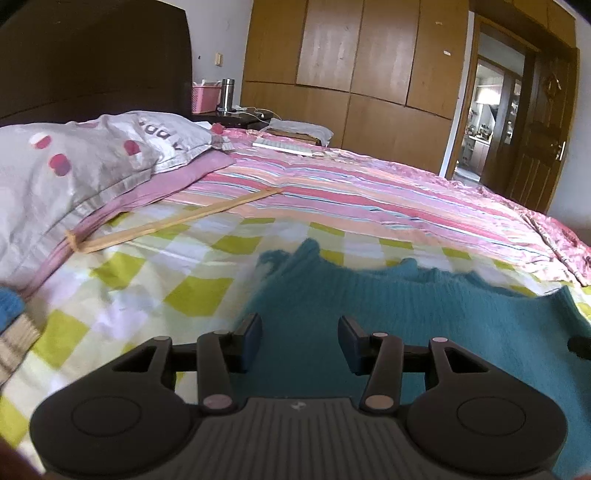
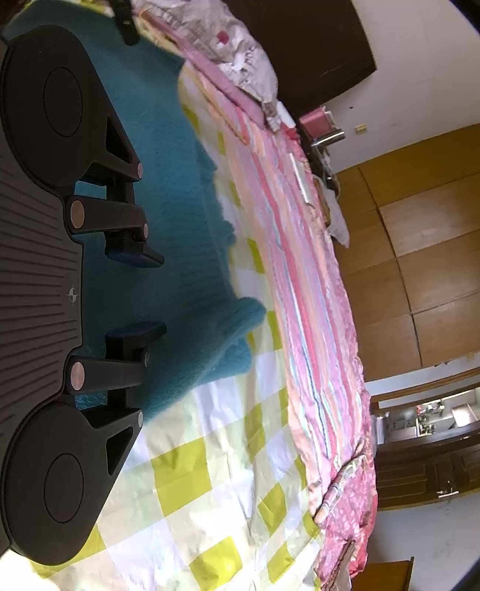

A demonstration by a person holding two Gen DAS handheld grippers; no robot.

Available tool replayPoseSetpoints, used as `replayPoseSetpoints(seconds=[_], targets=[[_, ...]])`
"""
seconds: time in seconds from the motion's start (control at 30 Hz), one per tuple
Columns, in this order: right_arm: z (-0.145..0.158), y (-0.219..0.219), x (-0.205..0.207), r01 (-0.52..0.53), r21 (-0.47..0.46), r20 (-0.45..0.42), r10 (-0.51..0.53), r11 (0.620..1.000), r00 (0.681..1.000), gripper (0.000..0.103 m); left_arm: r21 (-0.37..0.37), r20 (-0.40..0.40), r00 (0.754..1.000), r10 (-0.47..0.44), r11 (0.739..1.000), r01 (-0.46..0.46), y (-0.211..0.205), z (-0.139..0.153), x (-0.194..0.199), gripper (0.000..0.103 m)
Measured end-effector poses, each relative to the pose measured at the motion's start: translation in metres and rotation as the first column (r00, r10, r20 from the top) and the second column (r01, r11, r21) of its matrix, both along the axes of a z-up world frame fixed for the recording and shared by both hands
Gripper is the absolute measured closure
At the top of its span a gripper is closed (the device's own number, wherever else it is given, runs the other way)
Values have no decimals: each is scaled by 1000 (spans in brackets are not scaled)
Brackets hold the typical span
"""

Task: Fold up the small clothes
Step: 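Pull both grippers back from the folded teal sweater, then move the right gripper to the sweater's side edge and close on it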

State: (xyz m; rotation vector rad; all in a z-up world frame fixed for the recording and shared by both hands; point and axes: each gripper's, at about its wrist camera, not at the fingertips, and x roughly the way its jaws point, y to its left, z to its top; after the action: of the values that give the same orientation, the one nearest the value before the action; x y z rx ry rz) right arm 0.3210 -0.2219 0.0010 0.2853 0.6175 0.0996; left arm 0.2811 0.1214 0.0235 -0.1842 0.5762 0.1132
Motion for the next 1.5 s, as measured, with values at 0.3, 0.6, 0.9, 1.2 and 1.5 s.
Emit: replayPoseSetpoints(seconds=[0.3,0.6,0.9,1.2,1.5], targets=[[7,47,-8,-127,-21,-10,126,992,992,68,-54,-61,997,36,998,-40,31,-7,-54,47],[14,98,-2,-175,-126,-65,167,977,984,58,-165,-97,995,19,986,-35,49,-24,-78,42],[36,171,-2,-300,-159,-92,288,941,953,58,-230,-98,994,-42,973,18,59,-24,-80,42],[40,258,17,-418,-148,-158,396,896,905,57,-247,-99,992,-78,968,51,62,-24,-83,42],[33,303,29,-467,-157,-212,432,870,877,57,-265,-104,990,-91,962,61,66,-27,-81,42]])
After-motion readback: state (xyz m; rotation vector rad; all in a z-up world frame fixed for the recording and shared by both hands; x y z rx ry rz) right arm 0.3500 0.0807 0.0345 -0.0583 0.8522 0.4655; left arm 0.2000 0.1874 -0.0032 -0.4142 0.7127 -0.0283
